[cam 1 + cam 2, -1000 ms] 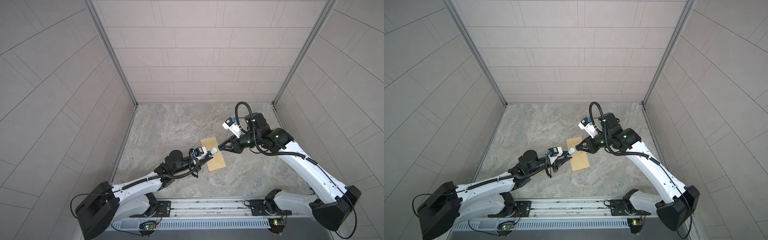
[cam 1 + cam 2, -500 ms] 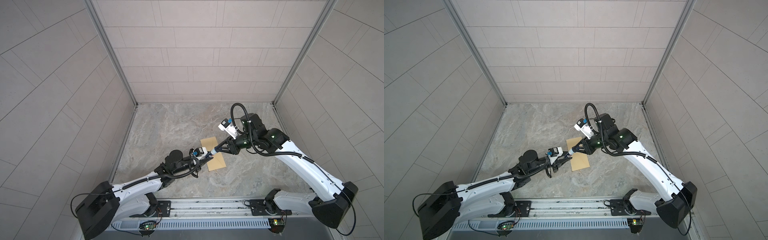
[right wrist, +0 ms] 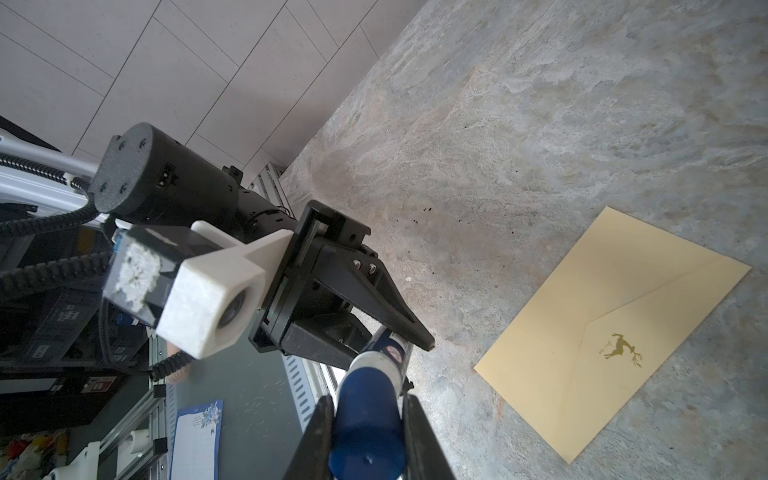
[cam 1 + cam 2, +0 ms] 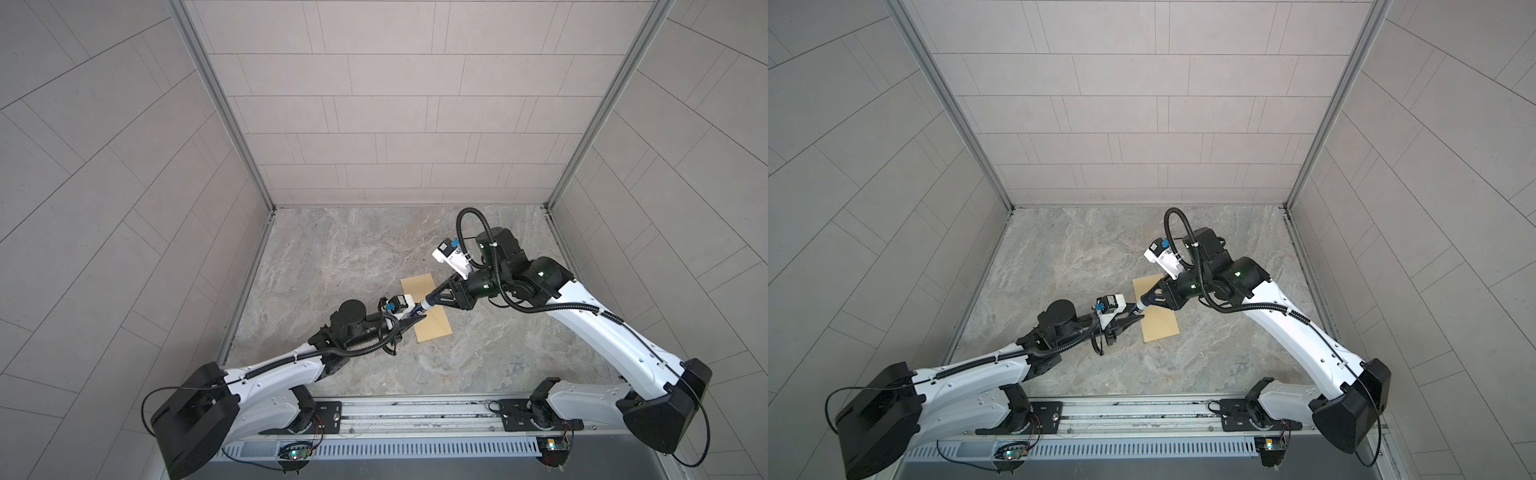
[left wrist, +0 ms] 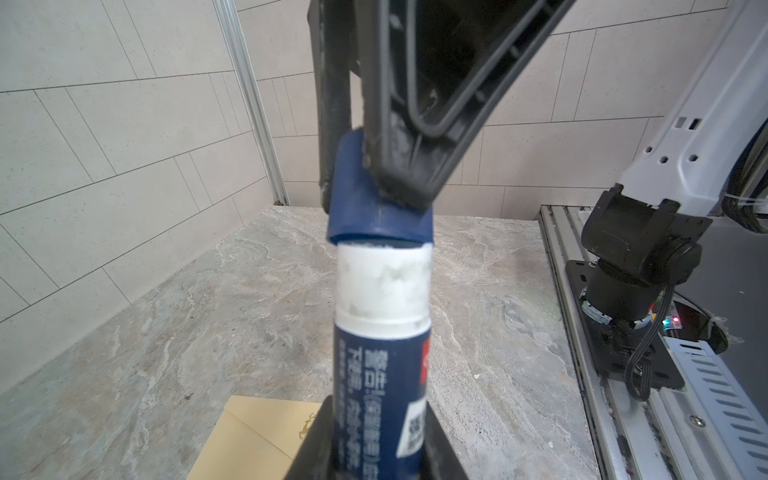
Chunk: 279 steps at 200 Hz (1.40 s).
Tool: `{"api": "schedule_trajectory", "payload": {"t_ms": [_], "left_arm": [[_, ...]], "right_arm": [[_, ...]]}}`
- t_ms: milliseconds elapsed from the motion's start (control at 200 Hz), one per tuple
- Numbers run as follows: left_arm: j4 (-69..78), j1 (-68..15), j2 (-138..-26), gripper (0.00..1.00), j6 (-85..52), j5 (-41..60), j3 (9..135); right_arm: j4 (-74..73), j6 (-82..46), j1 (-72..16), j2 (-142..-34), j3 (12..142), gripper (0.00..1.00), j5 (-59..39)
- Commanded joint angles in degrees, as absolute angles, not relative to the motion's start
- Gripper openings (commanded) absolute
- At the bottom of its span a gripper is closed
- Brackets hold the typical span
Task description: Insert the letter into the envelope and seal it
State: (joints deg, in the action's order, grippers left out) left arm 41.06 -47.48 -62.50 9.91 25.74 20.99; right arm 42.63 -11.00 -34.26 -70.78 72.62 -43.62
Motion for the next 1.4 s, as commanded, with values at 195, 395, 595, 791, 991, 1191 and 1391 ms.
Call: {"api": "schedule_trajectory", "payload": {"t_ms": [195, 395, 595, 791, 991, 1191, 1391], "left_arm": [[43.9, -47.5, -62.9, 0.0, 9.9, 27.3, 22.1], [43.9, -47.5, -63.0, 0.0, 9.9, 27.8, 22.2], [43.8, -47.5, -63.1, 0.0, 9.8, 28.4, 22.3], [43.4, -47.5, -63.3, 0.0, 9.9, 28.7, 22.4], [43.1, -47.5, -63.5, 0.0, 9.9, 29.2, 22.6], [43.0, -47.5, -63.8, 0.0, 9.9, 29.7, 22.7], [43.0, -47.5, -64.1, 0.0, 9.8, 30.2, 22.8]], "right_arm": [[43.7, -8.0, -37.7, -72.0, 73.2, 0.15, -44.8], [46.4, -4.9, -40.0, -72.5, 74.2, 0.14, -42.4], [49.2, -2.2, -41.5, -73.5, 75.6, 0.13, -39.2], [52.4, 0.5, -42.7, -74.9, 77.3, 0.13, -36.3], [52.4, 1.6, -43.3, -75.0, 78.0, 0.12, -35.2], [50.0, 1.0, -43.3, -73.5, 77.5, 0.11, -37.2], [50.9, 3.4, -43.7, -73.6, 77.4, 0.11, -37.0]]}}
